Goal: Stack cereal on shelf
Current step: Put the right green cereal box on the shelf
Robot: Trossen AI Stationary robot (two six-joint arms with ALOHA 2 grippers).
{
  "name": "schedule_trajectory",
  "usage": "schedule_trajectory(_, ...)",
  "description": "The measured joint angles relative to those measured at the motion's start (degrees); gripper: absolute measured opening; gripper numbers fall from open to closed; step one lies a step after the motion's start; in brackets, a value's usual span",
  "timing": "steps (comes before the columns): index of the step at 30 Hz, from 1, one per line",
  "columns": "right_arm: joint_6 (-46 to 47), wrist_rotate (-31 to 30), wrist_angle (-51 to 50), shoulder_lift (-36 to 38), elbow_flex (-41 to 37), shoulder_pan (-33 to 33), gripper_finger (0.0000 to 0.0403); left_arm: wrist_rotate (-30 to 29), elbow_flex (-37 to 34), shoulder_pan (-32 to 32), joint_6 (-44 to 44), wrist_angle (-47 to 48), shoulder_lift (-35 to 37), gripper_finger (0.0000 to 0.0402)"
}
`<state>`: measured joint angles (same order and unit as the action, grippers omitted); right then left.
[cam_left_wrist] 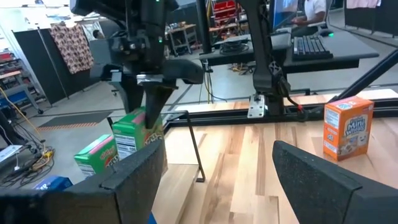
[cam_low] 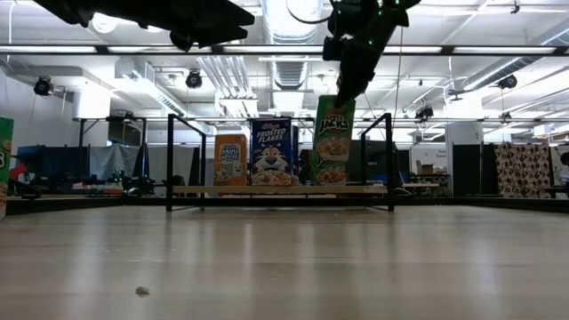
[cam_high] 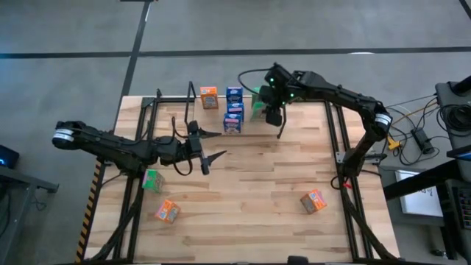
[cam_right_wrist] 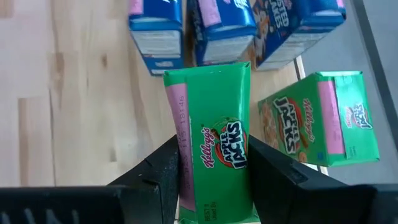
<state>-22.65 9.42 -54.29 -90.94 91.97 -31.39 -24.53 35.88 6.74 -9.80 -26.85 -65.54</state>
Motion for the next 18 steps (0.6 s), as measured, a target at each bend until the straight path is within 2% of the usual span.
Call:
schedule_trajectory(10,-1.83,0.05,5.79,0.0,-3.68,-0.81,0.0147,0.0,0.0,0.0,0.0,-0.05,-0.02,0.0284)
schedule_trajectory(18,-1.99,-0.41,6.07,-0.04,-5.12,-1.07,0.0147,0.01,0.0,0.0,0.0,-0.05,-0.02,0.0284)
